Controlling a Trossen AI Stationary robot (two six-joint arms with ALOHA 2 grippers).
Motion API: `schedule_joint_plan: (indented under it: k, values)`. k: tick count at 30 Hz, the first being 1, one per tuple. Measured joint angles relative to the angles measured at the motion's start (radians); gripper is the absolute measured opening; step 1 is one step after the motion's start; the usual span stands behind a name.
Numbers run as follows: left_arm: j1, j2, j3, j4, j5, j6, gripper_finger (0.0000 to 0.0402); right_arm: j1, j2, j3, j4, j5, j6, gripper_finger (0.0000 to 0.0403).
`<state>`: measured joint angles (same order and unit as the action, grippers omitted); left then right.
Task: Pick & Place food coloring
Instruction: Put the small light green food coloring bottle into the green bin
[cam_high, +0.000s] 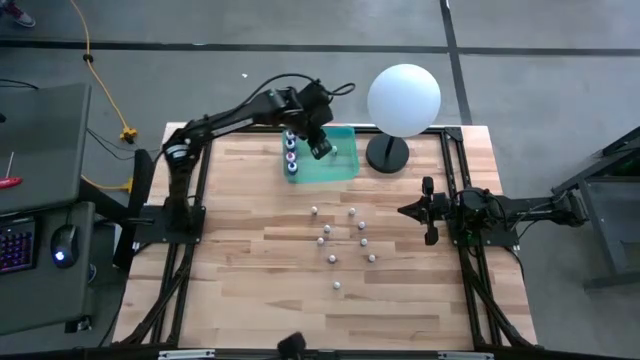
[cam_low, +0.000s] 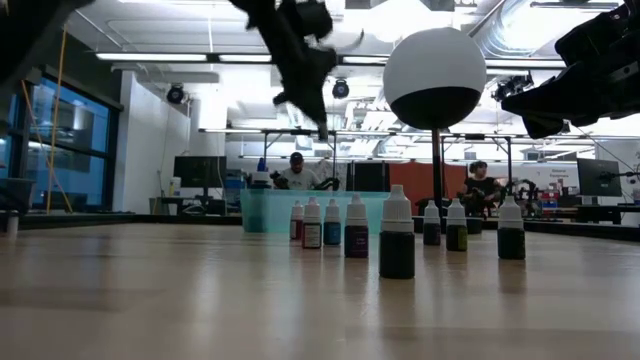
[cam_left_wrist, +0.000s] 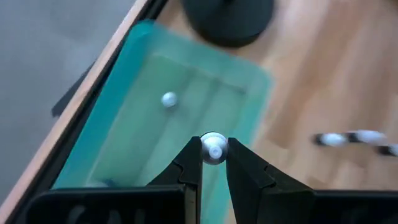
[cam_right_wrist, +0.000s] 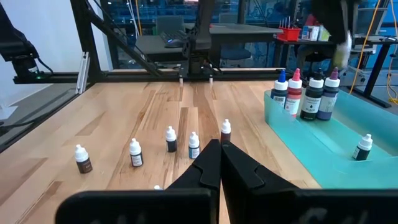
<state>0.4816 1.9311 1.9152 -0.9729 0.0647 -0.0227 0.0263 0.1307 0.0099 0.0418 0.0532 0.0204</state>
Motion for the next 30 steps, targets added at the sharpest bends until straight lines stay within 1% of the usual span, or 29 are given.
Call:
schedule_joint_plan:
  k: [2, 6, 11, 17, 22, 27, 30]
  values:
    - [0.017, 0.045, 0.012, -0.001, -0.023, -0.009, 0.0042, 0.000, 0.000, 0.000, 0.000, 0.000, 0.000, 0.0000]
    - [0.038, 0.121, 0.031, 0.013, -0.027, -0.033, 0.0042, 0.000, 0.000, 0.000, 0.000, 0.000, 0.000, 0.0000]
    - [0.042, 0.183, 0.032, 0.063, -0.088, -0.031, 0.0042, 0.000, 0.000, 0.000, 0.001, 0.000, 0.000, 0.0000]
    - [0.042, 0.236, 0.033, 0.105, -0.160, -0.046, 0.0042, 0.000, 0.000, 0.000, 0.000, 0.000, 0.001, 0.0000]
    - [0.044, 0.269, 0.033, 0.099, -0.179, -0.119, 0.0042, 0.000, 0.000, 0.000, 0.000, 0.000, 0.003, 0.0000]
    - [0.058, 0.274, 0.033, 0.119, -0.198, -0.171, 0.0042, 0.000, 0.000, 0.000, 0.000, 0.000, 0.004, 0.0000]
    - [0.079, 0.274, 0.033, 0.118, -0.178, -0.228, 0.0042, 0.000, 0.000, 0.000, 0.000, 0.000, 0.004, 0.0000]
